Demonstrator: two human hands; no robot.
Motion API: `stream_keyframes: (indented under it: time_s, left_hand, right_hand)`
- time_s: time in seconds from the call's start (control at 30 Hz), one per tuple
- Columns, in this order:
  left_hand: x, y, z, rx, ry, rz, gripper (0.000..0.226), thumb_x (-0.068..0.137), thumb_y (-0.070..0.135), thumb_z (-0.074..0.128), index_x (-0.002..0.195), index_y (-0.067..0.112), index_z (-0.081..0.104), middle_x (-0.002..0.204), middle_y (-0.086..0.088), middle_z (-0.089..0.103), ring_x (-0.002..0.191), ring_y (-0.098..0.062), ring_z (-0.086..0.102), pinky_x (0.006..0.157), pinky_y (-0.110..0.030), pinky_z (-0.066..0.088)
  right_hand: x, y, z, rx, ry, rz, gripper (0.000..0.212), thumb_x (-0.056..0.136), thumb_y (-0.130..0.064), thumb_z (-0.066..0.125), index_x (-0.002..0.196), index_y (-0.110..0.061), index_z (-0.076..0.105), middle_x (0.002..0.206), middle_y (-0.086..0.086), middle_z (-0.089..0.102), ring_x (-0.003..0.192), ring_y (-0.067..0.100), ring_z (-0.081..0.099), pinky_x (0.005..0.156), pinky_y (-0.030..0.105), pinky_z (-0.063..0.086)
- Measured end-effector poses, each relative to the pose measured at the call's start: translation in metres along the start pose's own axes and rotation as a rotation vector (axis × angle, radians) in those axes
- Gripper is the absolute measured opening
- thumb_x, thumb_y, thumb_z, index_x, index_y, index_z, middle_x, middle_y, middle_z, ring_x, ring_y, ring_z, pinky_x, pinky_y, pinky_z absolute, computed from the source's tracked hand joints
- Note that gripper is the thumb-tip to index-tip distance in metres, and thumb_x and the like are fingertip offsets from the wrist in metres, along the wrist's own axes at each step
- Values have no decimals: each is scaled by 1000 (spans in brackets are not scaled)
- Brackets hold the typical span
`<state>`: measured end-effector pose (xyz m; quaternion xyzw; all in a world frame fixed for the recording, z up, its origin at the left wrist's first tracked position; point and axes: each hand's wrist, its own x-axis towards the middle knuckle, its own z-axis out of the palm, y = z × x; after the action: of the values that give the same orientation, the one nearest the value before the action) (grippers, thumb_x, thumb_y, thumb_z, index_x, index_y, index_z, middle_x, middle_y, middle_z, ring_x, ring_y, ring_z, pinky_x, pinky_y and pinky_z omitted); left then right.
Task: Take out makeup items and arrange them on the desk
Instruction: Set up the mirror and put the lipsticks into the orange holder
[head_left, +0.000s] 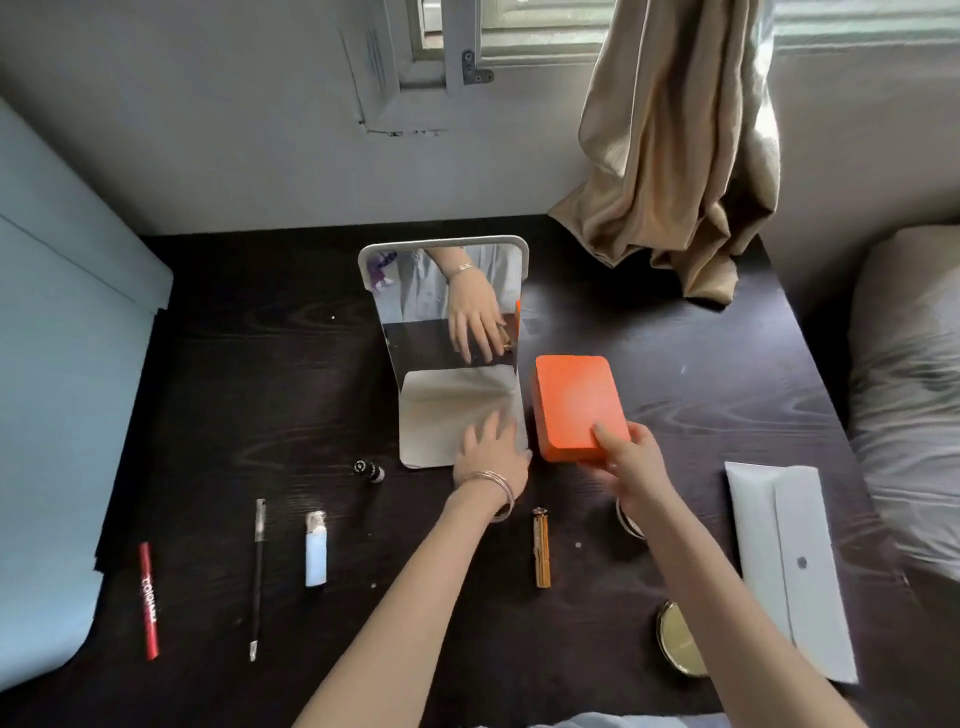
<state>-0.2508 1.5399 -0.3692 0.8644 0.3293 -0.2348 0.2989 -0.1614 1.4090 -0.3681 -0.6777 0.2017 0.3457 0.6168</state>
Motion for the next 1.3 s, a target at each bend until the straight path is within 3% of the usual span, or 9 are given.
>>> stream_keyframes:
  time_s: [0.1,0.3,0.37,0.47,0.57,0.67,0.77,1.0,1.3]
  left_hand:
    - [9,-5,14,218,-133,-63,57,100,32,30,150,27,4,158,7,-9,144,-34,-10,117,-46,14]
    - [16,-12,28,248,-203,-91,69,96,20,39,150,29,-3,156,8,-19,142,-39,-15,116,-43,19]
    - [18,-12,28,257,-214,-93,71,95,19,41,150,29,-4,156,7,-20,142,-39,-17,115,-44,21]
    - [20,-14,27,262,-238,-98,73,94,19,42,149,30,-4,156,8,-21,141,-40,-18,115,-45,20]
    - [20,-14,26,255,-246,-96,75,93,18,44,149,31,-4,155,8,-22,141,-39,-19,116,-46,18]
    - [20,-14,25,254,-259,-97,76,93,17,45,149,31,-4,155,7,-23,141,-38,-20,117,-47,15]
    - [20,-14,24,240,-275,-97,76,93,15,45,149,31,-4,155,8,-24,141,-38,-21,117,-48,13]
    - [18,-13,20,217,-284,-91,76,92,15,44,149,31,-2,155,8,-23,141,-37,-21,117,-49,14]
    - [19,-11,18,244,-312,-98,78,92,15,45,149,30,-6,155,7,-25,141,-38,-22,117,-47,15]
  right_hand:
    - [29,-13,18,-41,59,-29,47,89,-15,62,130,-6,40,130,15,49,113,32,55,68,37,57]
    - [60,-19,49,-255,137,-37,52,88,-21,62,133,-8,39,134,16,44,115,33,52,70,36,54]
    - [60,-21,54,-422,174,-40,58,89,-29,60,136,-8,35,135,17,36,114,37,50,80,43,53]
    - [55,-19,57,-761,207,-81,75,85,-33,63,142,-9,21,141,17,23,122,42,38,98,48,40]
    - [47,-12,54,-969,172,-231,85,83,-24,65,148,-21,12,148,15,12,130,40,22,99,49,36]
    - [45,-3,52,-1143,78,-333,85,82,-29,68,148,-29,15,152,18,2,135,41,12,105,50,33]
    - [44,0,57,-1313,96,-396,81,86,-33,64,149,-28,13,153,25,-2,139,43,9,107,50,31]
    - [57,-15,77,-1437,115,-422,66,96,-33,49,150,-23,13,152,31,0,129,45,24,101,50,35]
    - [69,-21,86,-1512,88,-442,63,99,-19,36,151,-20,1,150,34,-5,128,48,23,102,47,35]
